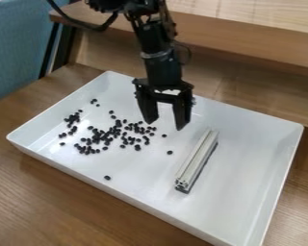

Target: Sweep into pile

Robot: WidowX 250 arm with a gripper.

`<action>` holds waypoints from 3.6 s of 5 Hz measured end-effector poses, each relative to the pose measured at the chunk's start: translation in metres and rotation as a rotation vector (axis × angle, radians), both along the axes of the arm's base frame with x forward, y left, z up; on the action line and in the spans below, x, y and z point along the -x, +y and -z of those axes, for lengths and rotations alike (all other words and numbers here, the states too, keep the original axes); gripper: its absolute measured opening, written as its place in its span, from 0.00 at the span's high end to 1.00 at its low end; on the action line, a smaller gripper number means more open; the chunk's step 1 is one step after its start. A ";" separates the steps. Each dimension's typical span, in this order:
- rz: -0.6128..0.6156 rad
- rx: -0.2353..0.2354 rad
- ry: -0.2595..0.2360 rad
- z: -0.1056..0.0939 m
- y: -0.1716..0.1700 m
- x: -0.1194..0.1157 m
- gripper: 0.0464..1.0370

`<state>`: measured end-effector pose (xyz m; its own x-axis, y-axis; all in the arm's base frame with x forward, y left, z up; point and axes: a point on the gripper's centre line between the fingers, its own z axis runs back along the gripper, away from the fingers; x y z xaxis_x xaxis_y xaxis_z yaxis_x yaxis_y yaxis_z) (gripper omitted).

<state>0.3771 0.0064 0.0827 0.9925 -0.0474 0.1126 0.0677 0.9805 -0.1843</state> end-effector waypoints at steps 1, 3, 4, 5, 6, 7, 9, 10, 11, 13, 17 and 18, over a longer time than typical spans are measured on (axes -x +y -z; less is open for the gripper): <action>0.005 0.006 0.001 0.005 -0.017 0.005 0.04; 0.014 0.025 -0.006 0.011 -0.044 0.006 0.04; 0.013 0.028 -0.012 0.010 -0.054 0.006 0.04; 0.001 0.007 -0.009 0.012 -0.061 0.005 0.04; 0.001 -0.040 0.034 0.024 -0.064 0.004 0.04; -0.018 -0.081 0.048 0.031 -0.064 0.003 0.04; -0.051 -0.107 0.063 0.040 -0.064 -0.003 0.07; -0.056 -0.091 0.035 0.041 -0.066 -0.007 0.35; -0.041 -0.094 0.043 0.044 -0.065 -0.004 0.63; -0.011 -0.155 0.091 0.048 -0.056 0.007 0.66; 0.020 -0.184 0.068 0.052 0.024 0.017 0.66; -0.012 -0.152 0.054 0.052 0.040 0.011 0.66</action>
<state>0.3661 0.0469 0.0307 0.9975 -0.0476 0.0517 0.0496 0.9981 -0.0366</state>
